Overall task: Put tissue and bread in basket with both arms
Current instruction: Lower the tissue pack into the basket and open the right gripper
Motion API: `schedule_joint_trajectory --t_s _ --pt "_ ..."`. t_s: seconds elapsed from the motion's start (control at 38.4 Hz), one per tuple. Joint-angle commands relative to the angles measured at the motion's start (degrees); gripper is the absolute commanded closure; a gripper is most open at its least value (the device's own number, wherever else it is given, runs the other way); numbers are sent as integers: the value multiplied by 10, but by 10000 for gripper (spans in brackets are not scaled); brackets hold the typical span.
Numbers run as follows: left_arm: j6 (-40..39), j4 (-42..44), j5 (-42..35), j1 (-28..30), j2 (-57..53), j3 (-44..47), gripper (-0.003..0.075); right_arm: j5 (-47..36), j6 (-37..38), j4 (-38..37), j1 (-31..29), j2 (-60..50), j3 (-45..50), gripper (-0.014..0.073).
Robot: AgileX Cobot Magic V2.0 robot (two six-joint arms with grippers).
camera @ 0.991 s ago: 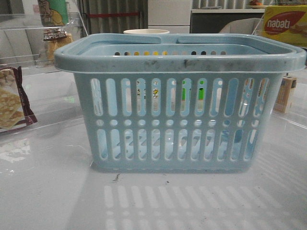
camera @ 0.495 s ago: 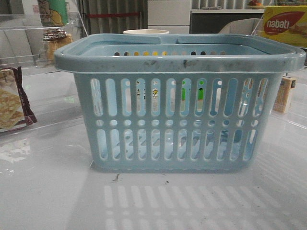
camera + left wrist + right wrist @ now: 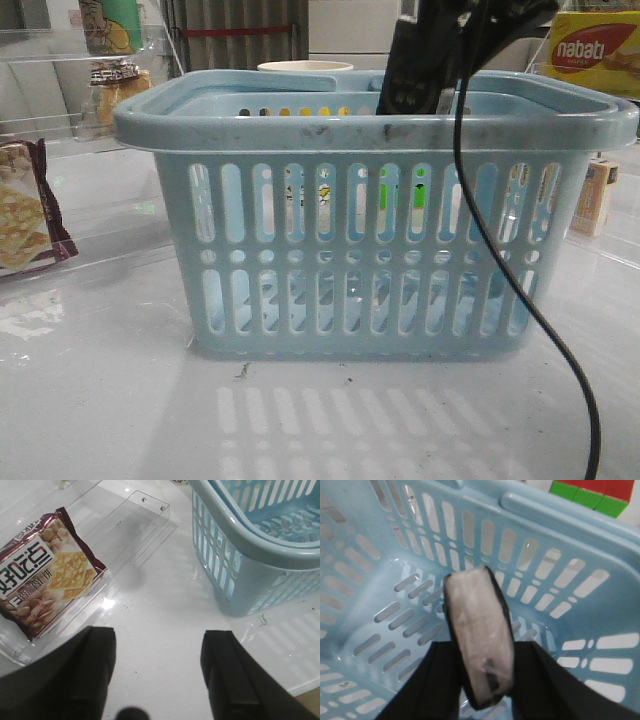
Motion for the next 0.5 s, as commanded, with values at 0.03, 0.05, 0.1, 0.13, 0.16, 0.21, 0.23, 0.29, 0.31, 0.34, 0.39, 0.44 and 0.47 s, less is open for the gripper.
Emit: schedule_joint_trajectory --t_s 0.03,0.05,0.1,0.13,0.16,0.21,0.23,0.29,0.31,0.34,0.39,0.44,0.47 --pt "-2 -2 -45 -5 -1 -16 288 -57 -3 0 -1 -17 -15 36" --pt "-2 -2 -46 -5 -1 -16 288 -59 -3 0 -1 -19 -15 22" --pt "-2 -2 -47 -5 -1 -16 288 -60 -3 -4 -1 -26 -15 11" --pt "-2 -2 -49 -5 -1 -16 288 -60 -3 -6 -1 -31 -15 12" --pt "-2 -2 -51 -5 -1 -16 288 -59 -3 -7 -1 -41 -13 13" --pt "-2 -2 -58 -5 -1 -16 288 -60 -3 -9 -1 -67 -3 13" --pt "-3 -2 -62 -5 -1 -16 288 -62 -3 -10 -1 -86 5 13" --pt "-7 -3 -76 -5 -1 -16 287 -66 -11 -12 -1 -124 33 13" --pt "-7 -3 -82 -5 -1 -16 282 -67 -19 -13 -1 -138 43 13" --pt "-10 -3 -91 -5 -1 -16 276 -67 -28 -13 -1 -156 57 13" --pt "-15 -5 -107 -5 -1 -16 248 -67 -41 -13 -1 -188 83 13" --pt "-23 -5 -120 -5 5 -21 212 -67 -49 -13 -1 -221 109 13" --pt "-25 -5 -125 -5 11 -25 187 -67 -49 -14 -1 -239 124 13"
